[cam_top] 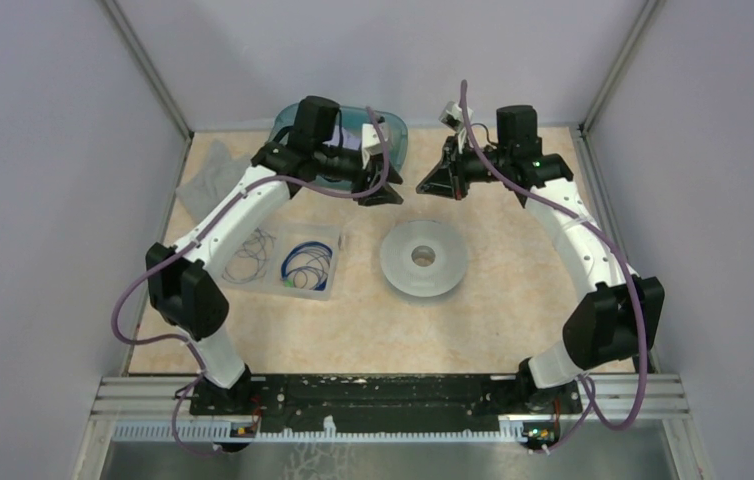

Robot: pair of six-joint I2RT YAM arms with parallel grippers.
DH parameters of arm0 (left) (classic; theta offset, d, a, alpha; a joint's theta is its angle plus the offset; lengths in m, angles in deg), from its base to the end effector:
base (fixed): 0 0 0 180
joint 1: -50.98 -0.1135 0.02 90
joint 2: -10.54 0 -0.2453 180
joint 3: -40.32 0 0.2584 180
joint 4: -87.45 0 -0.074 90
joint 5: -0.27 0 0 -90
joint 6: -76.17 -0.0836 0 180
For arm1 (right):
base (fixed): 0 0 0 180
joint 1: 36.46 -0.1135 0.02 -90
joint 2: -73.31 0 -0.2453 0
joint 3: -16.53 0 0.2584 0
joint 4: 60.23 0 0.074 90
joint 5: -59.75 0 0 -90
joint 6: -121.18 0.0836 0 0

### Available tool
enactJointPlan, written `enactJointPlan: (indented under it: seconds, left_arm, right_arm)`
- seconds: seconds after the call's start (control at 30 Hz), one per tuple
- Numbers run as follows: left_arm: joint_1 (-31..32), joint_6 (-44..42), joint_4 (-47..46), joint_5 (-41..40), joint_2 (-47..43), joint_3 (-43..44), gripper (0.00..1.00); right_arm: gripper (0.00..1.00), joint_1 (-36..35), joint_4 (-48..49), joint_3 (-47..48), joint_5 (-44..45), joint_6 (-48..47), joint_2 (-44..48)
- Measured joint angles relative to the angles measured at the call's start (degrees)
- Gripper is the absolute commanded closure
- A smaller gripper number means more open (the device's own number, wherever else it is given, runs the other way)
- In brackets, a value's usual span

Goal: Wrap the cables
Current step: Adjust the cable.

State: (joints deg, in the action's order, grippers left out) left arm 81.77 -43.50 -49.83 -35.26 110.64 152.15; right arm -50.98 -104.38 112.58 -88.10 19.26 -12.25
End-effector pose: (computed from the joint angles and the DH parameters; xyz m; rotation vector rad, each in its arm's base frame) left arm 0.3269 -0.2740 0.3444 1.4553 1.3825 -1.0026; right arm 0.3247 0.1572 0.3394 -1.0071 1.7653 1.1003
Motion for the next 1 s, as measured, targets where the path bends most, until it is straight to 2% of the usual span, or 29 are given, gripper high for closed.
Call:
enactJointPlan:
  seconds: [0.27,0.6,1.0]
  left_arm:
    - [1.01,-2.4,3.1,-1.9,2.14,0.0,0.71]
    - [0.98,-3.58,3.39,-3.5,2.12,-1.09,0.59]
    - [0.98,-4.83,4.26,-4.55,1.99,-1.75,0.68]
  right_arm:
    - [1.0,0.0,1.2,-0.02,-0.85,0.15,0.0]
    - [1.0,0.0,1.29,-0.15,-0.74,-0.33,0.0]
    - [1.0,0.0,0.61,-0.92,0.04,-2.03,0.15]
